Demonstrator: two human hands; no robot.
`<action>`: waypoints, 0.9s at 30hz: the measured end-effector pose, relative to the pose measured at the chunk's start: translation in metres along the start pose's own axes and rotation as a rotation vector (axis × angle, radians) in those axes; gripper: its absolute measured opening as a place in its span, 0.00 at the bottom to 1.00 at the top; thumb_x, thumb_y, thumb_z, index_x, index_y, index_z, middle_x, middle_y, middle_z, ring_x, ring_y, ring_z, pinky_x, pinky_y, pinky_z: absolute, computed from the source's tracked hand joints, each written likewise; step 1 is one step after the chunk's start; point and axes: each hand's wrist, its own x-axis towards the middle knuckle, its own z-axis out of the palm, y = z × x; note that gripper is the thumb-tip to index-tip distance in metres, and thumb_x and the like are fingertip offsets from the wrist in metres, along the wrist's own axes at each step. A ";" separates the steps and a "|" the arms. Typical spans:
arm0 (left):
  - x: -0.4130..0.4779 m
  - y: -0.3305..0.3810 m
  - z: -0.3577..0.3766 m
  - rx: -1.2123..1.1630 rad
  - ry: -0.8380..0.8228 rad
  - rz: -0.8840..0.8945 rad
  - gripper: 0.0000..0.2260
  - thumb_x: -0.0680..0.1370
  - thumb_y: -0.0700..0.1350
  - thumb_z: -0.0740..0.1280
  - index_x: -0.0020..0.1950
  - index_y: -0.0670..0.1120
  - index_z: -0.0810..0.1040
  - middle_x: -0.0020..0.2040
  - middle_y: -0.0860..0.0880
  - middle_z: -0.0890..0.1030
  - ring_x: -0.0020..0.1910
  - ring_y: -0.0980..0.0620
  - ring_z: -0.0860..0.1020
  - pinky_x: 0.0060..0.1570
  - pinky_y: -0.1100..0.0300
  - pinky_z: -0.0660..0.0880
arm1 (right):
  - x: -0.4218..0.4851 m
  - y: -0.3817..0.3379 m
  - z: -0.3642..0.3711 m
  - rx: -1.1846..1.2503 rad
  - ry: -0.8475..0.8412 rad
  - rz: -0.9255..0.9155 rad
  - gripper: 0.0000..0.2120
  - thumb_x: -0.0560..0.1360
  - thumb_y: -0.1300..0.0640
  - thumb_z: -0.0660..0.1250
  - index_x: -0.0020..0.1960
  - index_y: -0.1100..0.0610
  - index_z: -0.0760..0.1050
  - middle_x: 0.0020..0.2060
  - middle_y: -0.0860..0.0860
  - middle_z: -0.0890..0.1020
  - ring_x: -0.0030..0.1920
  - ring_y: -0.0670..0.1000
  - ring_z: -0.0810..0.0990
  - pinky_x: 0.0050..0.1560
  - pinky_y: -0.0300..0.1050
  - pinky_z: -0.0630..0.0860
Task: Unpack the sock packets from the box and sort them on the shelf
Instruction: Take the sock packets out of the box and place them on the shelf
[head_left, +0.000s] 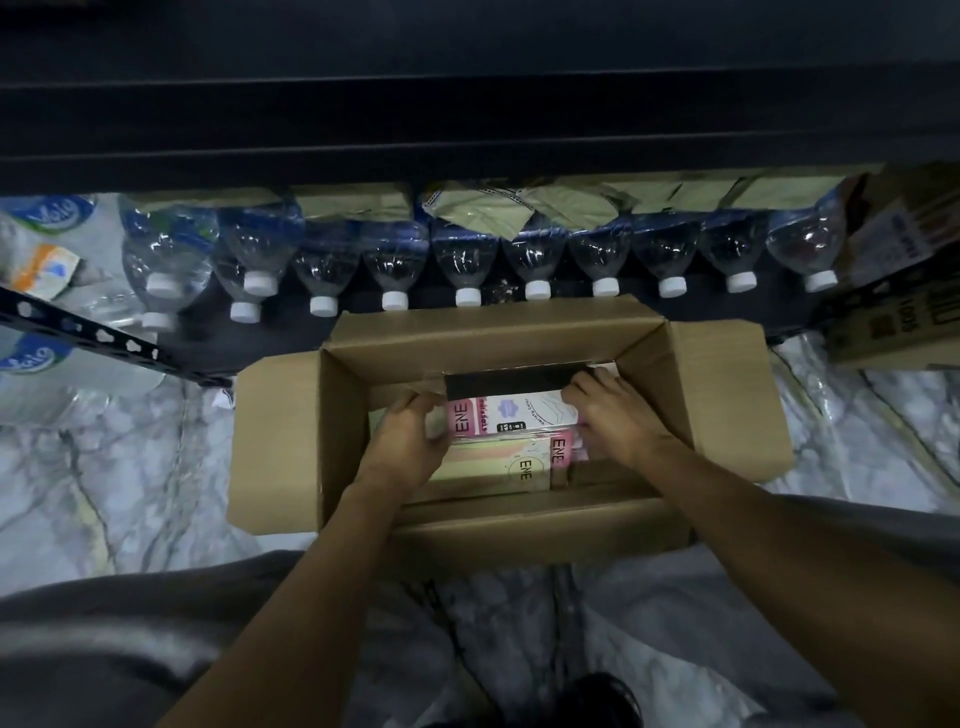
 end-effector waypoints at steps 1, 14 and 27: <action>0.000 -0.001 -0.001 -0.013 0.012 0.003 0.20 0.74 0.46 0.73 0.65 0.46 0.75 0.64 0.45 0.74 0.60 0.44 0.76 0.59 0.51 0.75 | -0.001 0.001 -0.001 0.011 0.008 -0.004 0.22 0.73 0.60 0.68 0.66 0.56 0.71 0.62 0.54 0.73 0.63 0.56 0.69 0.62 0.50 0.69; -0.003 -0.011 -0.007 -0.138 0.041 -0.105 0.23 0.75 0.46 0.72 0.69 0.47 0.72 0.67 0.47 0.71 0.64 0.47 0.73 0.62 0.59 0.68 | -0.006 0.007 -0.011 0.108 0.145 -0.004 0.17 0.74 0.57 0.68 0.62 0.58 0.77 0.57 0.55 0.79 0.60 0.56 0.73 0.63 0.52 0.71; -0.002 -0.011 0.001 -0.276 -0.007 -0.244 0.25 0.74 0.52 0.72 0.68 0.48 0.69 0.63 0.46 0.76 0.53 0.52 0.74 0.49 0.58 0.70 | -0.014 0.002 -0.008 -0.022 0.337 -0.081 0.15 0.67 0.60 0.76 0.53 0.60 0.82 0.47 0.55 0.84 0.49 0.58 0.81 0.51 0.53 0.78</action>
